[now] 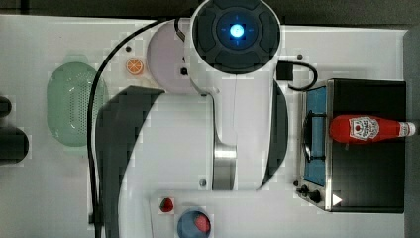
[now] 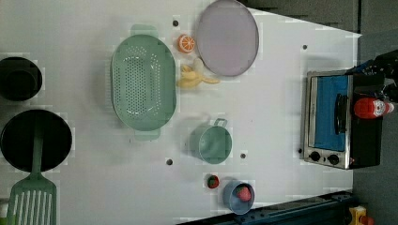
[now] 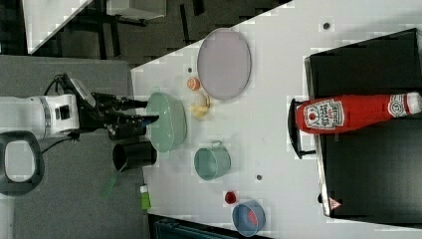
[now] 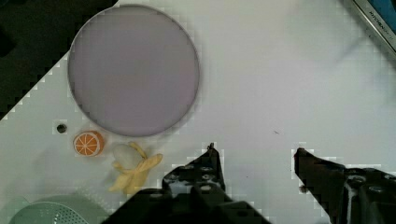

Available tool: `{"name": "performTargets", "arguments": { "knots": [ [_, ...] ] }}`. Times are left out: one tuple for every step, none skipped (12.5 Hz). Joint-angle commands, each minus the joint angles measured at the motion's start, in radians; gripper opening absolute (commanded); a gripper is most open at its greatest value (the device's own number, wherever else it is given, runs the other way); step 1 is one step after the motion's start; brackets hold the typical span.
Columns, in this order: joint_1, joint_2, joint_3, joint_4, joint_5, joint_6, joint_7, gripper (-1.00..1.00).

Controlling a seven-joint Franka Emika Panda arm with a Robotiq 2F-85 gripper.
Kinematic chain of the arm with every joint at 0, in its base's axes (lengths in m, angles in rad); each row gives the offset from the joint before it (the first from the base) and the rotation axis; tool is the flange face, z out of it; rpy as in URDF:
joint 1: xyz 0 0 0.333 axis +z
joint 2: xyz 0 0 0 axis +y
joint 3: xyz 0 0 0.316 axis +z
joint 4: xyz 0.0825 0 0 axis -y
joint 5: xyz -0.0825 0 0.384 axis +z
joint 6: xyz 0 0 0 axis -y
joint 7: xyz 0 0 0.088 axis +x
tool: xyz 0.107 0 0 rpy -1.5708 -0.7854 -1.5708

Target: Pick Ketchup from oven and place it on table.

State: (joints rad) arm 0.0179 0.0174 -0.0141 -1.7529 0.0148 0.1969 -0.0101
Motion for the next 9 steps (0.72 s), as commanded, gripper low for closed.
{"name": "performTargets", "arguments": {
  "knots": [
    [-0.031,-0.276,-0.044,-0.089,-0.022,-0.159,0.048,0.58],
    [-0.031,-0.276,-0.045,-0.089,-0.022,-0.159,0.048,0.8],
    [-0.032,-0.276,-0.048,-0.089,-0.022,-0.158,0.048,0.99],
    [-0.034,-0.275,-0.055,-0.089,-0.022,-0.155,0.048,1.0],
    [-0.038,-0.274,-0.068,-0.089,-0.022,-0.151,0.048,1.0],
    [-0.046,-0.27,-0.087,-0.088,-0.023,-0.141,0.048,1.0],
    [-0.057,-0.263,-0.114,-0.088,-0.023,-0.125,0.048,1.0],
    [-0.068,-0.252,-0.148,-0.088,-0.023,-0.104,0.048,1.0],
    [-0.079,-0.238,-0.186,-0.088,-0.023,-0.083,0.048,1.0]
  ]
}}
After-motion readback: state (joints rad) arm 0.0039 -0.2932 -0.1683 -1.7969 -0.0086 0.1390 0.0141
